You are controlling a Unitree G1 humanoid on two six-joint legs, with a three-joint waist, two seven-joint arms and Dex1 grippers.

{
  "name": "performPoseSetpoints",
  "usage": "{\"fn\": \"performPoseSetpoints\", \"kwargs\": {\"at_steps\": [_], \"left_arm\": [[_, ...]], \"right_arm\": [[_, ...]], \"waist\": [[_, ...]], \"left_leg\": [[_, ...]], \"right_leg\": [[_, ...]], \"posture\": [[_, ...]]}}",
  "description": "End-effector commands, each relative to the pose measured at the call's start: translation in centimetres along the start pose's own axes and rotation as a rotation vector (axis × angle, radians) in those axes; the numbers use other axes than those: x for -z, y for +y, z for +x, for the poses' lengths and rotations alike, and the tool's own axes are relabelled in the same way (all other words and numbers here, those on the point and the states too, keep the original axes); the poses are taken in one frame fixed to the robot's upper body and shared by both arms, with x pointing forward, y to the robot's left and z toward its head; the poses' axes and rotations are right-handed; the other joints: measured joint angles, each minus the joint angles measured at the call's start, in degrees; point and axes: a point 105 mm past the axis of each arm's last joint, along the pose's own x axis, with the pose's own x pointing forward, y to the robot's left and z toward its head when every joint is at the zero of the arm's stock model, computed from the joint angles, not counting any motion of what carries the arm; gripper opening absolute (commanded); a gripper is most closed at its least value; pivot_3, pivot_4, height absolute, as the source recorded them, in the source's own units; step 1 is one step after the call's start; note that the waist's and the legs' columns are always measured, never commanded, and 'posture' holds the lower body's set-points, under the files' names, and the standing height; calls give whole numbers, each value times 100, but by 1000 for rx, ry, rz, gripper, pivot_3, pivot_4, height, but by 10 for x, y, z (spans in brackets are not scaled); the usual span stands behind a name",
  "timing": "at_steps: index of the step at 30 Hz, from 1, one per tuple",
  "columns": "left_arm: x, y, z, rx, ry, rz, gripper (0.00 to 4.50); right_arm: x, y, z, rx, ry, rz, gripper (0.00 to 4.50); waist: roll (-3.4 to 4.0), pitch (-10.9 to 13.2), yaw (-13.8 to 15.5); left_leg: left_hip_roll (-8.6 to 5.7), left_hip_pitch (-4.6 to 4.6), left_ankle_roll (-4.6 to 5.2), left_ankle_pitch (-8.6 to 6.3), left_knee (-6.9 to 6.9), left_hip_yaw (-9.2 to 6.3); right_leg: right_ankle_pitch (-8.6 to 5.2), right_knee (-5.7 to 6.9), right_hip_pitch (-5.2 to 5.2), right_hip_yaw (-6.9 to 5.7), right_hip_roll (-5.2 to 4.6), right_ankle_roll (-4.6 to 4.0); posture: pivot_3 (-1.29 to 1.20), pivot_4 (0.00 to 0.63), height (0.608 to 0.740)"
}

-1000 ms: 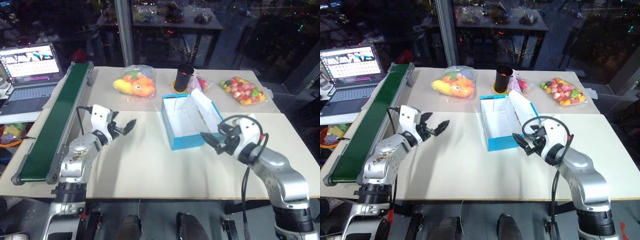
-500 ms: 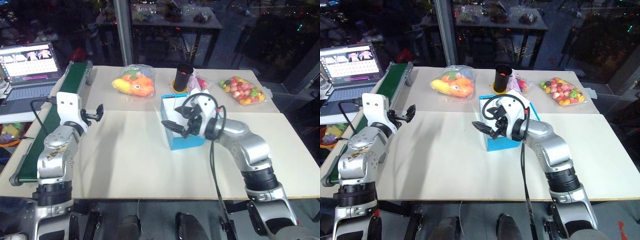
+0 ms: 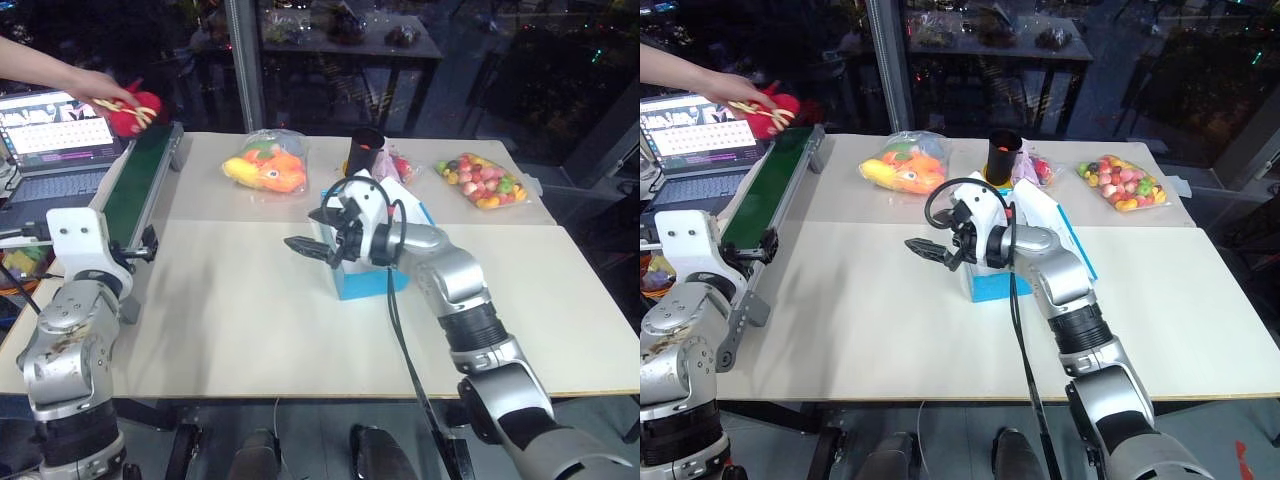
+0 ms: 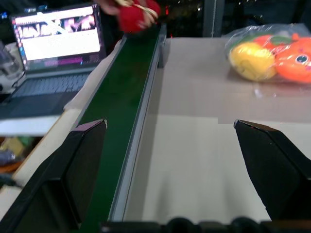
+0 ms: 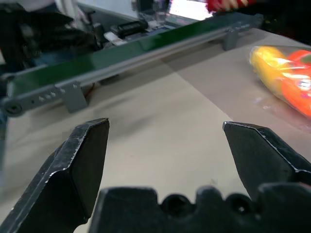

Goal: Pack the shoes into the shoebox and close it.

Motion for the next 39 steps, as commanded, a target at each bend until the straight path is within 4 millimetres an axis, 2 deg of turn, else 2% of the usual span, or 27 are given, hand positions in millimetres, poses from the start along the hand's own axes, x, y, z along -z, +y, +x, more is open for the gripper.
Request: {"fn": "performPoseSetpoints", "kwargs": {"at_steps": [1, 9, 17, 23, 39], "left_arm": [[-13, 6, -3, -27, -45, 6, 4500], [-8, 14, 11, -49, -27, -11, 4500], [-6, 34, 25, -83, -18, -31, 4500], [-3, 38, 37, -89, -15, -45, 4500], [39, 47, 56, -118, 50, -68, 4500]], "right_arm": [[-15, 2, 3, -7, -49, -44, 4395], [-13, 12, 5, -32, -54, -40, 4395], [-20, 16, 4, -40, -72, -54, 4395], [-20, 17, 3, -35, -75, -58, 4395], [-20, 13, -3, 1, -58, -68, 4395]], "waist": [[0, 0, 7], [0, 0, 1], [0, 0, -3], [-1, 0, -2], [-1, 0, -2]], "left_leg": [[0, 0, 0, 0, 0, 0], [0, 1, -2, 0, 0, 0], [2, -2, -2, 0, -2, -1], [3, -4, -3, 0, -6, 0], [3, -7, -4, 1, -9, 0]], "right_leg": [[0, 0, 0, 0, 0, 0], [-7, 21, -10, 0, 1, -10], [-24, 66, -40, 1, 5, -30], [-25, 66, -44, 1, 5, -32], [-24, 69, -50, 1, 5, -32]], "posture": [[0, 150, 733], [0, 150, 733], [0, 150, 733], [0, 150, 733], [0, 150, 733]]}}
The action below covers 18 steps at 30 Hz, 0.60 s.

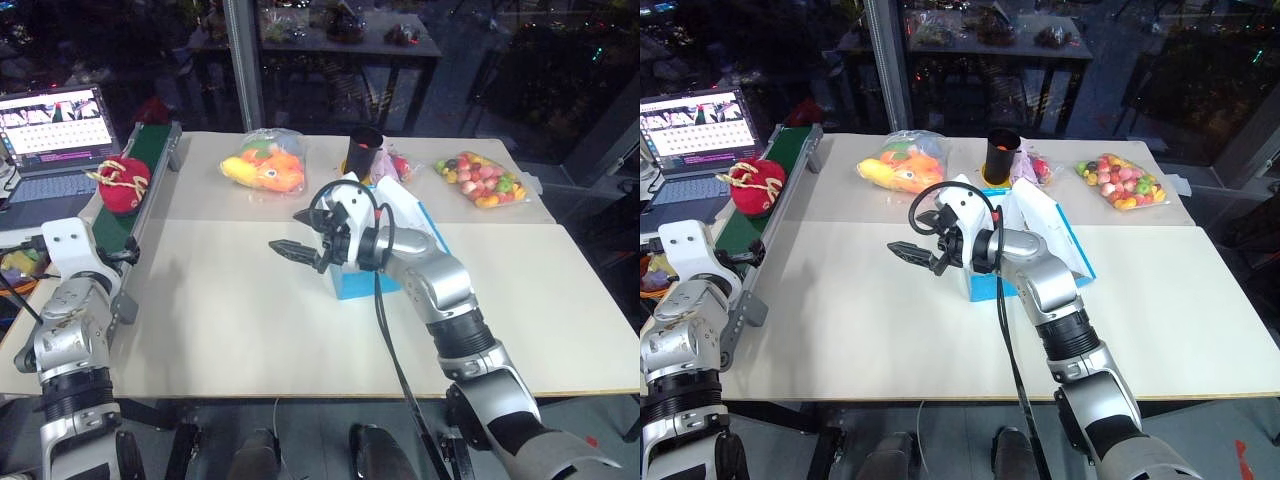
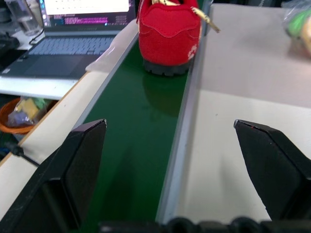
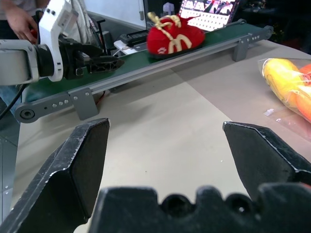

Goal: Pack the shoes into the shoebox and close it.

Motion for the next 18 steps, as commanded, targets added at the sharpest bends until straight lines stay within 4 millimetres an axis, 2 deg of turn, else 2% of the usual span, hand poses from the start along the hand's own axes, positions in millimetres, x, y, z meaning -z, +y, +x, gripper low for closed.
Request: {"fn": "performPoseSetpoints", "kwargs": {"at_steps": [1, 18], "left_arm": [[-14, 2, 4, -1, -57, 6, 4500], [-4, 12, 7, -40, -44, -4, 4500]], "right_arm": [[-11, 1, -4, 8, -29, -32, 4395], [-1, -10, -20, 68, 35, -35, 4395]], "waist": [[0, 0, 2], [0, 0, 9]], "left_leg": [[0, 0, 0, 0, 0, 0], [0, -2, -2, 1, 0, 0]], "right_leg": [[0, 0, 0, 0, 0, 0], [0, 1, -2, -1, 0, 0]], "posture": [[0, 150, 733], [0, 150, 733]]}}
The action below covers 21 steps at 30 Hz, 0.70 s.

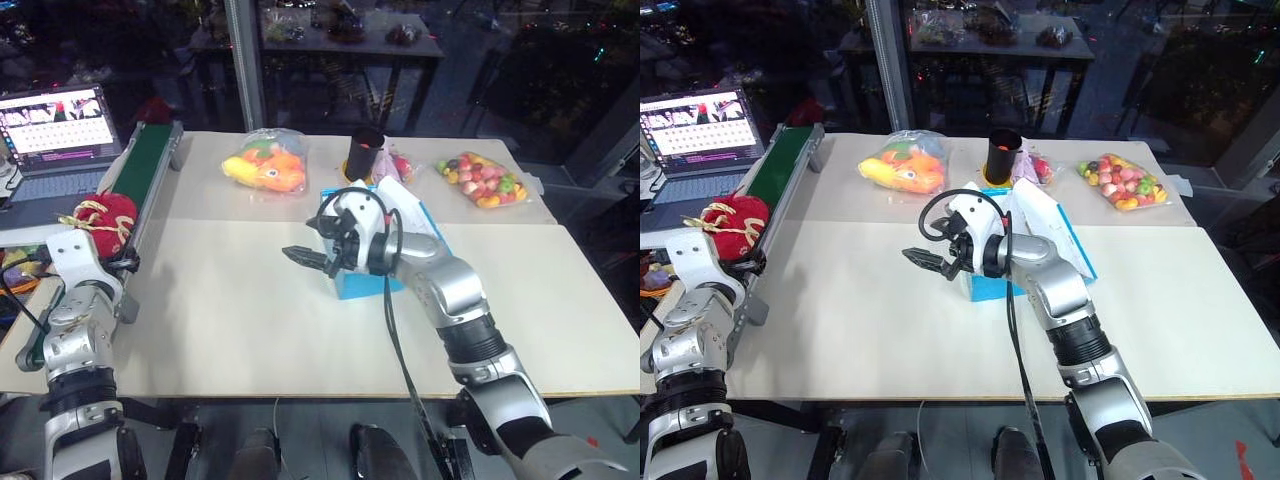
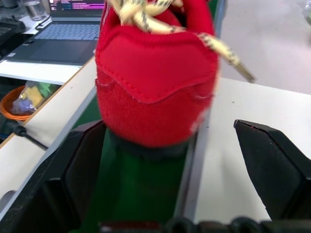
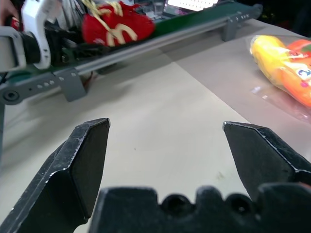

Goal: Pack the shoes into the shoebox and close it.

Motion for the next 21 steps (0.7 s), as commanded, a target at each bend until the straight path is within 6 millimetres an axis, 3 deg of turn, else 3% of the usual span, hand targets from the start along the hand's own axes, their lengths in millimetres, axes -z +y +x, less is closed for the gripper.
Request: {"fn": "performPoseSetpoints", "kwargs": {"at_steps": [1, 6, 10, 15, 18, 21], "left_arm": [[-20, 6, 2, -18, -69, 13, 4500], [-18, 2, 3, -4, -74, -11, 3121], [-29, -16, 2, 57, -115, -6, 2834], [-78, -77, -15, 316, -280, -74, 2830], [-107, -136, -42, 583, -345, -124, 2830], [-116, -180, -68, 797, -337, -127, 2830]], "right_arm": [[-13, -2, -5, 15, -36, -29, 4395], [-12, -3, -6, 25, -33, -28, 4500], [-12, -3, -7, 28, -30, -28, 4500], [-23, -9, -9, 63, -101, 55, 4500], [-52, -25, -16, 110, -281, 298, 4500], [-66, -35, -23, 111, -368, 488, 4500]], "waist": [[0, 0, 3], [-1, 0, 29], [-1, 0, 27], [-11, 4, 43], [-16, 6, 38], [-15, 6, 22]], "left_leg": [[0, 0, 0, 0, 0, 0], [0, -1, -1, 1, 0, 0], [0, -4, -2, 1, 0, 0], [0, -30, -12, 7, 1, -3], [0, -40, -20, 12, 1, -7], [0, -41, -20, 12, 1, -9]], "right_leg": [[0, 0, 0, 0, 0, 0], [0, -1, 0, -2, -1, 0], [0, -2, -1, -2, -1, 0], [1, -2, -18, -6, -2, 0], [2, -2, -23, -8, -2, -1], [3, 0, -23, -6, -2, -1]], "posture": [[0, 150, 733], [0, 150, 733], [0, 150, 733], [0, 150, 733], [0, 150, 733], [0, 150, 733]]}}
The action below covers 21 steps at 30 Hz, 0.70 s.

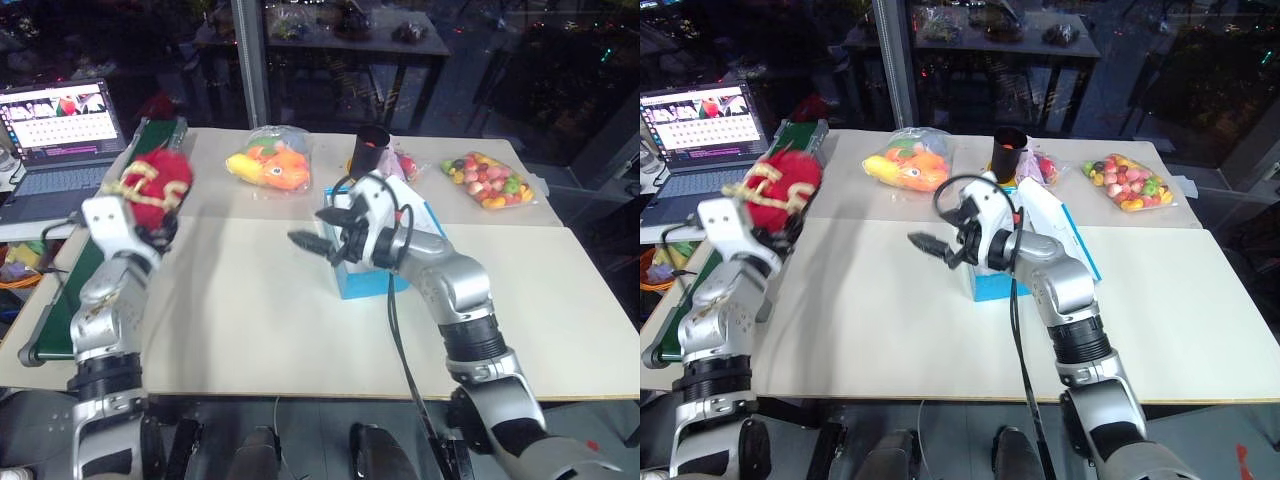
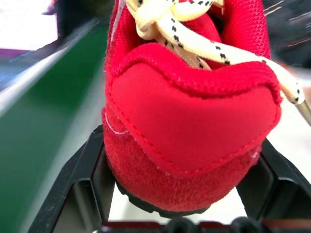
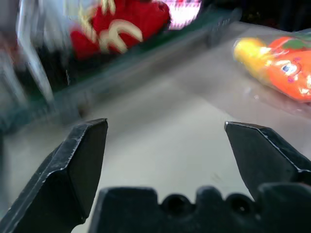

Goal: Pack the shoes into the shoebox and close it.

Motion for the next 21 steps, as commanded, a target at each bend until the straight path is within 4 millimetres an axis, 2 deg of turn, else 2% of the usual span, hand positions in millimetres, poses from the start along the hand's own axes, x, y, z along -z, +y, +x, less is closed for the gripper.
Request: {"fn": "performPoseSetpoints", "kwargs": {"at_steps": [1, 4, 7, 11, 15, 16, 19, 20, 21], "left_arm": [[-24, -70, 3, 290, -39, -25, 2830], [-28, -116, 6, 466, -11, -25, 2830], [-32, -149, 7, 600, 13, -39, 2830], [-28, -172, 3, 699, 44, -55, 2830], [-21, -182, 2, 730, 69, -66, 2830], [-18, -181, 3, 723, 77, -66, 2830], [-15, -177, 7, 690, 86, -64, 2830], [-14, -175, 8, 677, 87, -63, 2830], [-14, -172, 9, 659, 87, -66, 3293]], "right_arm": [[-41, -2, -7, -1, -138, 172, 4500], [-53, -14, -12, 40, -199, 299, 4500], [-60, -26, -18, 97, -245, 340, 4500], [-65, -33, -23, 132, -285, 359, 4500], [-69, -39, -27, 166, -318, 364, 4500], [-71, -39, -29, 165, -338, 367, 4013], [-76, -38, -32, 162, -367, 365, 3277], [-76, -38, -32, 162, -371, 366, 2836], [-77, -37, -32, 166, -374, 363, 2485]], "waist": [[0, 0, -5], [1, 0, -42], [1, 0, -48], [6, 3, -132], [8, 4, -179], [8, 4, -179], [8, 4, -167], [8, 4, -172], [9, 5, -175]], "left_leg": [[-1, 2, 0, 0, 0, 1], [0, 9, 2, -1, -1, -1], [0, 7, 3, 1, 0, -3], [0, 7, 5, 0, -2, -3], [0, 5, 8, -2, -2, -3], [0, 6, 8, -2, -2, -3], [0, 7, 8, -1, -2, -4], [0, 6, 8, -1, -1, -4], [-1, 6, 8, -1, -1, -3]], "right_leg": [[0, 0, 2, 1, -1, 0], [-1, 0, 5, 2, 3, 0], [0, 0, 5, 1, 4, 0], [-2, -2, 3, 5, 6, 1], [-2, -2, 2, 6, 5, 2], [-2, -1, 2, 6, 6, 2], [-2, 0, 3, 6, 6, 2], [-3, -1, 3, 6, 6, 2], [-2, -3, 3, 7, 5, 2]], "posture": [[0, 150, 733], [0, 150, 733], [0, 150, 733], [0, 150, 733], [0, 150, 733], [0, 150, 733], [0, 150, 733], [0, 150, 733], [0, 150, 733]]}}
